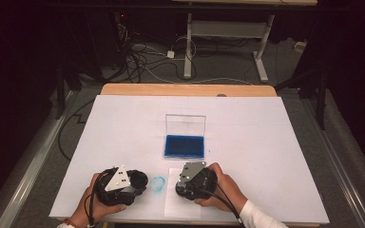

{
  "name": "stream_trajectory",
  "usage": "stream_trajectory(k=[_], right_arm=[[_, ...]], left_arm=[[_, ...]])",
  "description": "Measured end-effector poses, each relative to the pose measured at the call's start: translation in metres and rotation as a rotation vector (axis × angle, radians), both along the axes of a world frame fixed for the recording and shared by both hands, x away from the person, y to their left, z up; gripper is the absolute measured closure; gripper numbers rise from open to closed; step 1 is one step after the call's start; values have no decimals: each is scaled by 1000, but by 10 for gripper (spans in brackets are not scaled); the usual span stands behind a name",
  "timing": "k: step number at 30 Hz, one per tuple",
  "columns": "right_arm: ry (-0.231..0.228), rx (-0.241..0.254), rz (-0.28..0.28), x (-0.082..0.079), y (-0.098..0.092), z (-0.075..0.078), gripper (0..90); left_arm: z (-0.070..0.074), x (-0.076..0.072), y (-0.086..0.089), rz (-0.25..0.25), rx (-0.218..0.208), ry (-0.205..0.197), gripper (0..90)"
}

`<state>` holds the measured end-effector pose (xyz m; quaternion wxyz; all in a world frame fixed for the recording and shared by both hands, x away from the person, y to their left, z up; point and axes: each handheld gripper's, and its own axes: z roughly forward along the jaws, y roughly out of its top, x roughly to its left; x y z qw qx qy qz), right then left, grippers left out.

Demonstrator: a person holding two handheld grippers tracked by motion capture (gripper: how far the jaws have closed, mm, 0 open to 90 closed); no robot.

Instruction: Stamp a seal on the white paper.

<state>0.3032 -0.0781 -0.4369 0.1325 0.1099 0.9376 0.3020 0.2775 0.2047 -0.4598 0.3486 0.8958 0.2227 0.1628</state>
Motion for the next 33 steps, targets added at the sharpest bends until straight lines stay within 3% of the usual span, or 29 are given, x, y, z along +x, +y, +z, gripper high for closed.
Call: stream_trajectory(k=[12,33], right_arm=[[-18,-9,-4,-2,1,0,573],[17,16,0,2,-3,-1,572]], left_arm=[[-1,0,-1,-4,2,10,367],[-1,0,-1,-13,2,21,367]])
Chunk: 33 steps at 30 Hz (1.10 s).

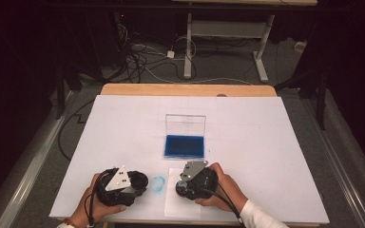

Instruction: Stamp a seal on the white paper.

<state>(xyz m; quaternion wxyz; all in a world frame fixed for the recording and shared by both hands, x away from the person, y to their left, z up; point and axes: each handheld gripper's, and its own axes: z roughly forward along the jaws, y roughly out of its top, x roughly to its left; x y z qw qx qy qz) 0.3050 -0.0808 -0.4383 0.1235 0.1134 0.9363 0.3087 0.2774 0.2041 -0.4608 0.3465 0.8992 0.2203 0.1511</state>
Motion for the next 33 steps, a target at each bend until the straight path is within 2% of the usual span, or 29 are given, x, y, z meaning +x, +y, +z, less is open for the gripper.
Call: stream_trajectory(k=[8,12,16,22,33], right_arm=[[-33,-26,-7,-4,3,0,572],[-16,-22,-16,-3,3,2,572],[31,42,-32,3,-2,5,572],[1,112,-35,1,-7,21,572],[-38,177,-52,-1,-22,42,572]], left_arm=[[0,0,1,2,-5,1,367],[1,1,2,5,-7,-3,367],[2,1,2,6,-12,-8,367],[1,1,2,6,-13,-5,367],[2,1,1,8,-13,-10,367]])
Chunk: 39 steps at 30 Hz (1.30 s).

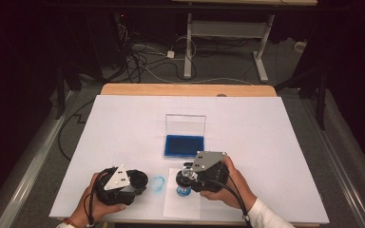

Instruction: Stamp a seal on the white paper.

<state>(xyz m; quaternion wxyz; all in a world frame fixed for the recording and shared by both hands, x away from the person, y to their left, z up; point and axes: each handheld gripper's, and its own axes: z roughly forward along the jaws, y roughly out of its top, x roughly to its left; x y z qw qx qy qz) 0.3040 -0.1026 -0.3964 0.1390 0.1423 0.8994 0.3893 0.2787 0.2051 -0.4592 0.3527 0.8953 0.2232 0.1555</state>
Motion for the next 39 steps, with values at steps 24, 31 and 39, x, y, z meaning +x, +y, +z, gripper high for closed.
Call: stream_trajectory(k=[24,31,39], right_arm=[[-46,43,-16,1,-19,24,572],[-55,52,-20,1,-23,29,572],[-56,58,-28,1,-25,31,573]], left_arm=[[-3,5,3,11,-7,8,367],[-3,5,3,10,-7,10,366],[-3,5,4,12,-4,8,367]])
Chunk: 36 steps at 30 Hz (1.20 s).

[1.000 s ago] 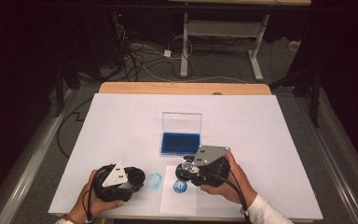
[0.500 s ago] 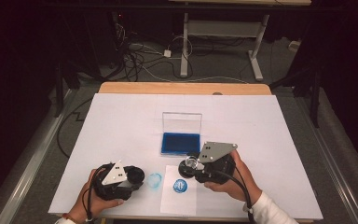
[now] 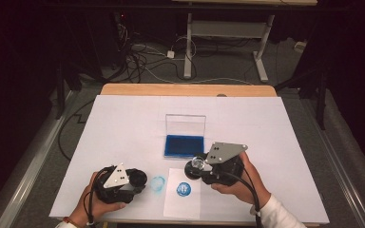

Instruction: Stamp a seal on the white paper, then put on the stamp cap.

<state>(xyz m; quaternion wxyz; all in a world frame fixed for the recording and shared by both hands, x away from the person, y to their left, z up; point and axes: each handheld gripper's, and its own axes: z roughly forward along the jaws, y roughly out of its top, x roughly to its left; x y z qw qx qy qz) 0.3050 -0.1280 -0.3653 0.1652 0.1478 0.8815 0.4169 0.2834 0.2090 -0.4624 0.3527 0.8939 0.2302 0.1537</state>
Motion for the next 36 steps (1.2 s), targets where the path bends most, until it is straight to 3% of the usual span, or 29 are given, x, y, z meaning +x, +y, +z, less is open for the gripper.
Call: stream_trajectory(k=[10,20,25,28,36], right_arm=[[-8,16,-3,-1,-3,3,572],[-20,43,-14,-3,-9,8,572],[-37,60,-9,-8,-9,13,572],[-40,78,-7,-9,-10,16,572],[-29,92,11,-12,-6,16,573]], left_arm=[[-1,0,0,2,3,4,366],[0,3,-13,-21,-13,5,366],[6,2,-27,-54,-62,-9,367],[10,2,-39,-90,-107,4,367],[12,3,-60,-137,-139,24,367]])
